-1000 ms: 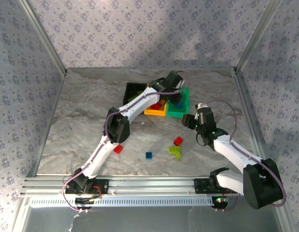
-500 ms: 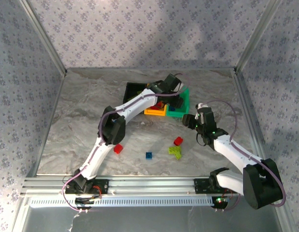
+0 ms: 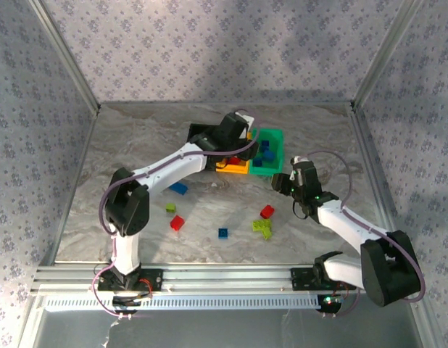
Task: Sort the legos into containers by color
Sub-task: Pick up the lego from the bottom-center of the table.
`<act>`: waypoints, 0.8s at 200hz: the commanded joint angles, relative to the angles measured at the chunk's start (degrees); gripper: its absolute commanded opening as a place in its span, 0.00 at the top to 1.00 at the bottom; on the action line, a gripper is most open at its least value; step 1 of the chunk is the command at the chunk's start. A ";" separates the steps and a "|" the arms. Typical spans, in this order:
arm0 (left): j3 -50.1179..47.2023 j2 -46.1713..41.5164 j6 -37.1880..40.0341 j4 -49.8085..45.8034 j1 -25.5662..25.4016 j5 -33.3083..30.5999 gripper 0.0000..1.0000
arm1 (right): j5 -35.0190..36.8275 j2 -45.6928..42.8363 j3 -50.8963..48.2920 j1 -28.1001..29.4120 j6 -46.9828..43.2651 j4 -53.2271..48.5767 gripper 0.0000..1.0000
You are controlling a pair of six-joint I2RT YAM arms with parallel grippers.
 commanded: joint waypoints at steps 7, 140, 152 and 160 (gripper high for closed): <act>-3.16 -3.17 -1.09 3.49 0.73 -3.64 0.49 | -0.20 0.51 1.57 1.02 0.52 0.20 0.44; -18.38 -8.71 -9.32 17.16 9.66 3.91 0.49 | 1.54 -5.60 6.88 19.79 3.83 -30.88 0.43; -19.91 -9.48 -9.66 18.57 10.11 3.92 0.49 | 2.24 -6.81 6.36 22.42 6.66 -33.59 0.43; -20.99 -10.01 -9.97 19.69 10.48 4.00 0.49 | 2.81 -7.37 5.97 24.22 8.34 -35.31 0.42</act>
